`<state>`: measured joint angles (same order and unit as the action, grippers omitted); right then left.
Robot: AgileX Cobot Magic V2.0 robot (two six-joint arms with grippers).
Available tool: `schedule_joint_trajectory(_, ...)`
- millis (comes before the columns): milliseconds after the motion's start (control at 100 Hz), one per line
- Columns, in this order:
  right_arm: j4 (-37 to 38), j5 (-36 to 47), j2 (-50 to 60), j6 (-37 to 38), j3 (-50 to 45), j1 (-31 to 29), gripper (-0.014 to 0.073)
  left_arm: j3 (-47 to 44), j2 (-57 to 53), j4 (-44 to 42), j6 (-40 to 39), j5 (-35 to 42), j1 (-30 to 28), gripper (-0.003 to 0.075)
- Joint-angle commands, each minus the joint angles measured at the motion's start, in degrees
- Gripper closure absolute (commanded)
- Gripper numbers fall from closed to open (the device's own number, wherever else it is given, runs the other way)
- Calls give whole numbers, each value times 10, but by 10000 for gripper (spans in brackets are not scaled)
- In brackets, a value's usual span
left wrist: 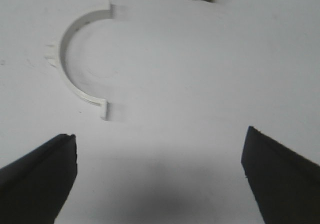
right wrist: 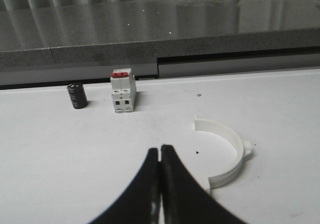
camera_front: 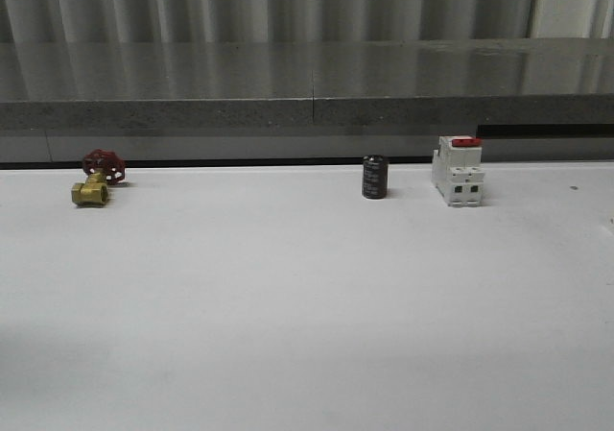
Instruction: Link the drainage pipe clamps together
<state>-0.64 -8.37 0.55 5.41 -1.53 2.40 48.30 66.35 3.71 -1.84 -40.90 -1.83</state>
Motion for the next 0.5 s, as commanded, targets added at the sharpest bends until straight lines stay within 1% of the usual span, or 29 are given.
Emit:
schedule_joint_trajectory(0, 1, 46, 8, -6, 9, -4, 662, 55, 38, 27, 44, 21, -48, 70)
schedule_joint_trajectory(110, 1, 46, 8, -6, 9, -4, 662, 104, 111, 91, 136, -3, -100, 70)
schedule_joint_trajectory(170, 1, 46, 8, -6, 9, -4, 662, 126, 153, 107, 177, -8, -117, 70)
schedule_joint_trajectory(310, 1, 46, 8, -6, 9, -4, 662, 177, 242, 104, 212, -8, -138, 70)
schedule_joint_trajectory(490, 1, 46, 8, -6, 9, -4, 662, 231, 330, 102, 216, 6, -150, 70)
